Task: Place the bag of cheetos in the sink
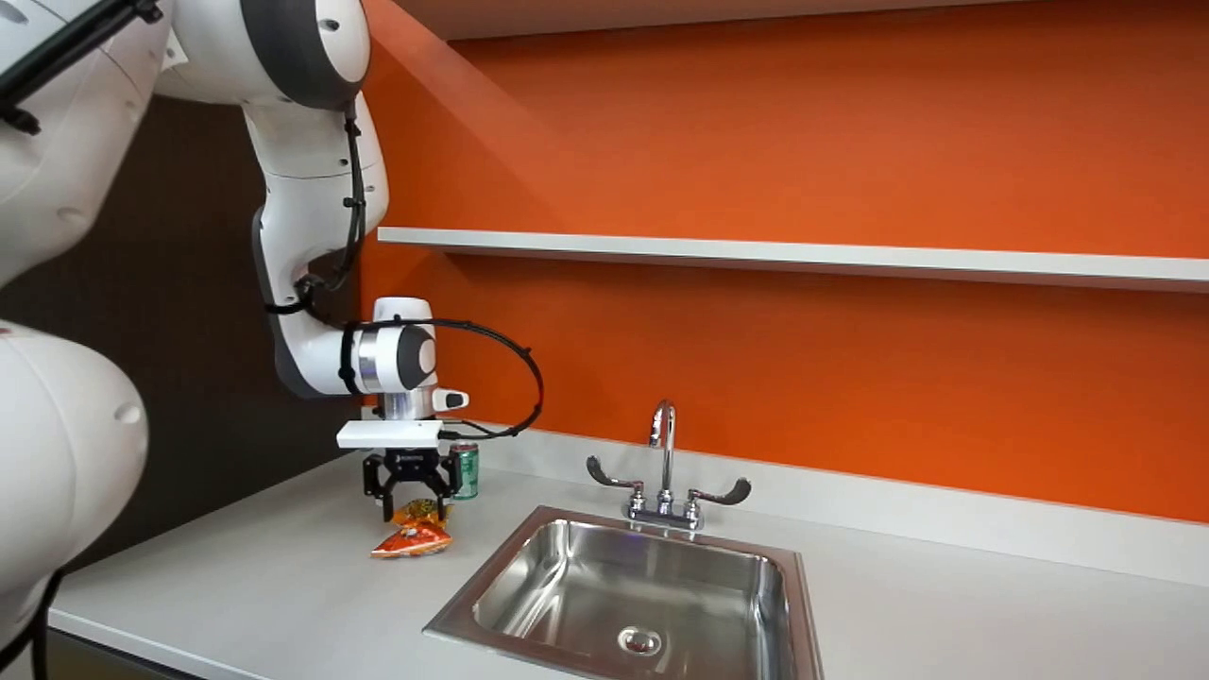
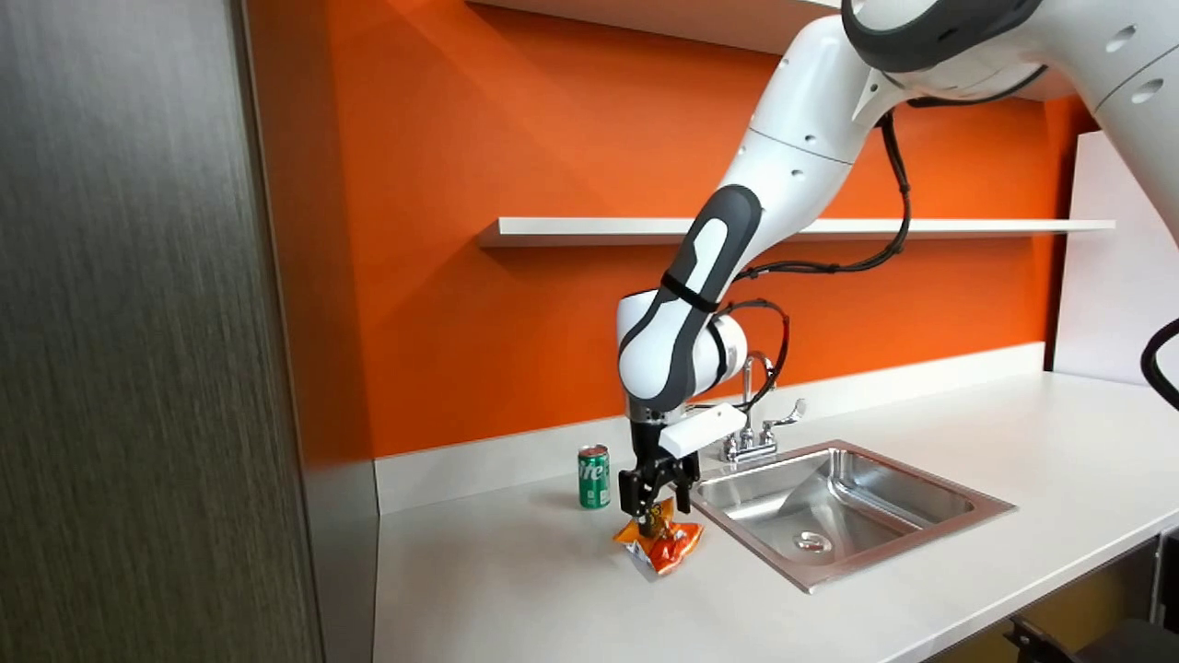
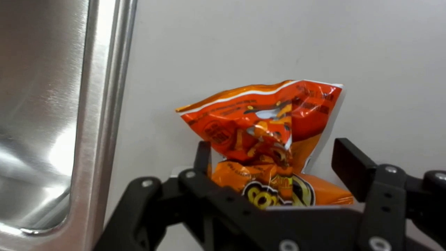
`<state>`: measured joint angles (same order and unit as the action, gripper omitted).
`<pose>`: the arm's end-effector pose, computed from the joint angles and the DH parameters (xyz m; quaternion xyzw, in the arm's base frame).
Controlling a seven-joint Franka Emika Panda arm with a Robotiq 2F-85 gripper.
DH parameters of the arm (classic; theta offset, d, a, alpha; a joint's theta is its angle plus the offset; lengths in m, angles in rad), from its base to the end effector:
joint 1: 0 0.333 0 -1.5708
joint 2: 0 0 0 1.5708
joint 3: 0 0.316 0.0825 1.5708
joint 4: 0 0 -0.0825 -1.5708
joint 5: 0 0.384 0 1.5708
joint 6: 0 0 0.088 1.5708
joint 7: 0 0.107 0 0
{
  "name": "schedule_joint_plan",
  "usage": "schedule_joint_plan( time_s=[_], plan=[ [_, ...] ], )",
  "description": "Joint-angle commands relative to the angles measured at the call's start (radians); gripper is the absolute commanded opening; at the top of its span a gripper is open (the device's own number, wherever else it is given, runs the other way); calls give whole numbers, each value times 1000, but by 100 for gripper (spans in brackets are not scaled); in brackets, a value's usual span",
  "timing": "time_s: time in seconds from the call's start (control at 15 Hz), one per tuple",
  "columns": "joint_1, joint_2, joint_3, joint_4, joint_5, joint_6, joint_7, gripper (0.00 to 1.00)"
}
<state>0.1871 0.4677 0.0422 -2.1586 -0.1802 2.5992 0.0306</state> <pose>0.5464 0.1317 0.1752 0.9840 0.1740 -0.0079 0.0372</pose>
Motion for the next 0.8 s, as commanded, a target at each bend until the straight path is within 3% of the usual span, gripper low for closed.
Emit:
schedule_joint_plan(
  time_s=[0.0, 0.47, 0.53, 0.73],
  plan=[
    [12, 21, -14, 28, -22, 1, 24, 57],
    [11, 36, -16, 39, -20, 0, 21, 4],
    [11, 37, -17, 41, -21, 1, 22, 0],
    [12, 38, -22, 46, -25, 1, 25, 0]
  ],
)
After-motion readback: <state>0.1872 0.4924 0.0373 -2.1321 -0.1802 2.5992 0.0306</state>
